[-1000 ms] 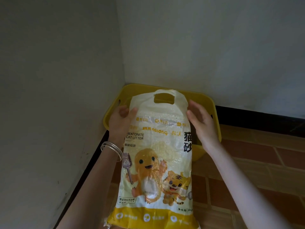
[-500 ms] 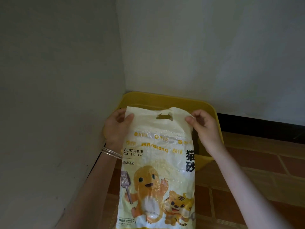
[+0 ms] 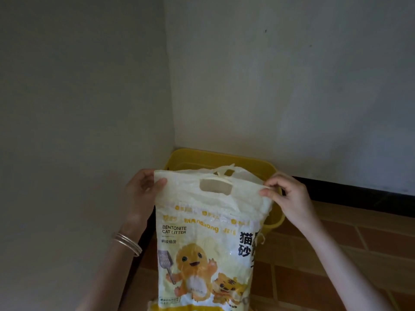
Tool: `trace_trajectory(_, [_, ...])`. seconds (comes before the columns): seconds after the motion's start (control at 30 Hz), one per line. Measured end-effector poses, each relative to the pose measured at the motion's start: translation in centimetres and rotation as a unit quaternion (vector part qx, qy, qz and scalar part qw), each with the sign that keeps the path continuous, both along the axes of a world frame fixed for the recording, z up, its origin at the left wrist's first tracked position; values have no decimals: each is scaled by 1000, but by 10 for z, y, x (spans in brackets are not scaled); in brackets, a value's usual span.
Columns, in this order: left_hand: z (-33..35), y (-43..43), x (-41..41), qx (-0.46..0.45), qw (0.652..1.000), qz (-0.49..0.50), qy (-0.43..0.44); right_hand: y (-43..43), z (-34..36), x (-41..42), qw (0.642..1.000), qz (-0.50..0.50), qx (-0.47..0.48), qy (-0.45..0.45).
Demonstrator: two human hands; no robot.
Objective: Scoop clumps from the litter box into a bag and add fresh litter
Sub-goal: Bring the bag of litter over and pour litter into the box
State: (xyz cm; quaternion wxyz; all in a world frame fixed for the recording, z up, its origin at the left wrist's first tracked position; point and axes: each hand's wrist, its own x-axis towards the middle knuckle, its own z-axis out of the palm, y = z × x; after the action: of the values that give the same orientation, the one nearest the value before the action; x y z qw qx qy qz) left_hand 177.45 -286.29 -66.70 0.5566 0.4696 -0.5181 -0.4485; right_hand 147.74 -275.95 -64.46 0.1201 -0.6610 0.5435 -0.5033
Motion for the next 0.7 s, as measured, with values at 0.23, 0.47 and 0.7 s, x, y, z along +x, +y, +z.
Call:
trace_trajectory(0.23, [42, 36, 17, -61, 997, 1, -57, 25, 37, 6, 995, 11, -47, 92])
trace_trajectory(0.47, [54, 41, 20, -77, 959, -98, -254, 29, 27, 7, 988, 22, -4, 154])
trace_trajectory(0.7, [69, 32, 3, -73, 938, -123, -316, 24, 26, 9, 975, -2, 212, 62])
